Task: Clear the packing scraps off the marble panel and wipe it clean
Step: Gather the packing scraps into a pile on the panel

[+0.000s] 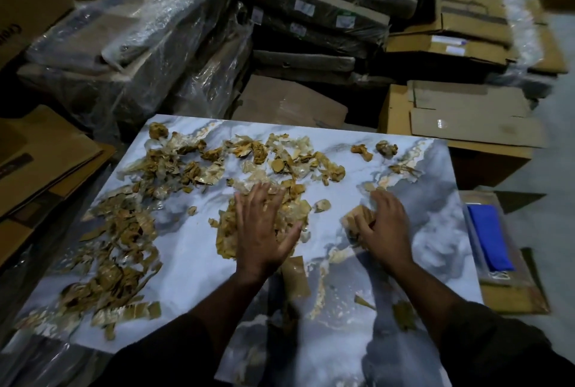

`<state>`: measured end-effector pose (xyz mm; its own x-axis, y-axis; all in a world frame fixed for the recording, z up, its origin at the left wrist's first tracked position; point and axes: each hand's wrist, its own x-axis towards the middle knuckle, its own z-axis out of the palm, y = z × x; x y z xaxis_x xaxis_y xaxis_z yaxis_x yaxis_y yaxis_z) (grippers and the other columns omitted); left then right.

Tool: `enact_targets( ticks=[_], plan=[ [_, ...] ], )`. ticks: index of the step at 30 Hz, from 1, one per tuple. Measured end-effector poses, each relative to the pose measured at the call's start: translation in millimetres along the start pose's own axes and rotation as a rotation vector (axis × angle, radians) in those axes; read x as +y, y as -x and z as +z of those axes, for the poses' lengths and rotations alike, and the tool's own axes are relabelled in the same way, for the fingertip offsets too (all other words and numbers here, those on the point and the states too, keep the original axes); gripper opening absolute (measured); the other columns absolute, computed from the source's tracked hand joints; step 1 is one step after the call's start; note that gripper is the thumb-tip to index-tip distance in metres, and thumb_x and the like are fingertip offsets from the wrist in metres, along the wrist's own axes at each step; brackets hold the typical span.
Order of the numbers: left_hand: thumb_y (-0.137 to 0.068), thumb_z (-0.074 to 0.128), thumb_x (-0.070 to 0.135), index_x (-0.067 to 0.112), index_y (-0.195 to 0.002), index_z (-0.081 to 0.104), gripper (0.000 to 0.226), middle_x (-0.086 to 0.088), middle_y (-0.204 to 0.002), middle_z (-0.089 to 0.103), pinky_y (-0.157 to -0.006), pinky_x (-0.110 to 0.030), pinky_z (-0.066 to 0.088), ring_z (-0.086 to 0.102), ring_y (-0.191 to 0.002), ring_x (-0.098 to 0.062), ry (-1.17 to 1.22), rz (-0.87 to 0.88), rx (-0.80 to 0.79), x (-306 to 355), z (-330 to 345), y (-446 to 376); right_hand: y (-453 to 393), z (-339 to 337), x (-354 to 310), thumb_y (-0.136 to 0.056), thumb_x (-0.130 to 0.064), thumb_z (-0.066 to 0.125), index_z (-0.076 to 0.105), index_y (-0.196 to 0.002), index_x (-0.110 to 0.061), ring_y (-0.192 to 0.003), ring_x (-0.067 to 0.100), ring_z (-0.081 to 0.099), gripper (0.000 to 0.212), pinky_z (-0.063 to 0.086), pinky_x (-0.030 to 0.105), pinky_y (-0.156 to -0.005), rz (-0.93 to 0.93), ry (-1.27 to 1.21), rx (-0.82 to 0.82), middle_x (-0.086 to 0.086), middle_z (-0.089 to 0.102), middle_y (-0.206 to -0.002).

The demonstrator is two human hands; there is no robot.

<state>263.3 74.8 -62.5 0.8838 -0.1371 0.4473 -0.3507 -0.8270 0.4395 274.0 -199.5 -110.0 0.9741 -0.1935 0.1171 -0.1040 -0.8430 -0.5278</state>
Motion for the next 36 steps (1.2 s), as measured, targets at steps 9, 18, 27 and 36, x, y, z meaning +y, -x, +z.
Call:
enact_targets(
  ticks=[9, 18, 27, 36],
  plan=[
    [-0.092, 0.071, 0.041, 0.014, -0.144, 0.052, 0.062, -0.006, -0.154, 0.045, -0.126, -0.055, 0.015, 0.027, -0.153, -0.022, 0.155, 0.093, -0.044, 49.4, 37.2, 2.2, 25.9, 24.0, -2.4, -0.093, -0.070, 0.040, 0.038, -0.153, -0.024, -0.150, 0.033, 0.024, 0.076, 0.011, 0.052, -0.124, -0.122, 0.220, -0.161, 0.011, 0.037, -0.159],
    [-0.098, 0.066, 0.033, 0.008, -0.142, 0.052, 0.053, -0.009, -0.142, 0.054, -0.108, -0.042, 0.045, 0.049, -0.137, -0.025, 0.293, 0.168, -0.248, 59.7, 77.4, 15.1, 20.8, 1.0, 14.3, -0.094, -0.045, 0.050, 0.061, -0.130, -0.019, -0.129, 0.029, 0.047, 0.046, 0.031, 0.052, -0.114, -0.170, 0.062, -0.002, 0.006, 0.055, -0.135],
    [-0.077, 0.066, 0.080, 0.016, -0.144, 0.052, 0.093, -0.004, -0.138, 0.056, -0.101, -0.039, 0.044, 0.055, -0.123, -0.026, 0.225, 0.427, -0.542, 72.0, 100.6, 14.9, 82.5, -45.0, 39.3, -0.096, -0.051, 0.054, 0.059, -0.128, -0.017, -0.119, 0.019, 0.050, 0.046, 0.045, 0.035, -0.099, -0.001, -0.170, 0.063, 0.001, 0.059, -0.125],
    [-0.088, 0.063, 0.069, 0.022, -0.116, 0.063, 0.055, -0.002, -0.102, 0.060, -0.075, -0.039, 0.049, 0.056, -0.092, -0.019, 0.223, 0.624, -0.721, 65.6, 95.1, 39.3, 170.6, -49.8, 54.6, -0.081, -0.055, 0.072, 0.060, -0.129, -0.030, -0.108, 0.012, 0.046, 0.055, 0.041, 0.025, -0.088, -0.024, -0.054, -0.188, -0.010, 0.051, -0.112]
  ],
)
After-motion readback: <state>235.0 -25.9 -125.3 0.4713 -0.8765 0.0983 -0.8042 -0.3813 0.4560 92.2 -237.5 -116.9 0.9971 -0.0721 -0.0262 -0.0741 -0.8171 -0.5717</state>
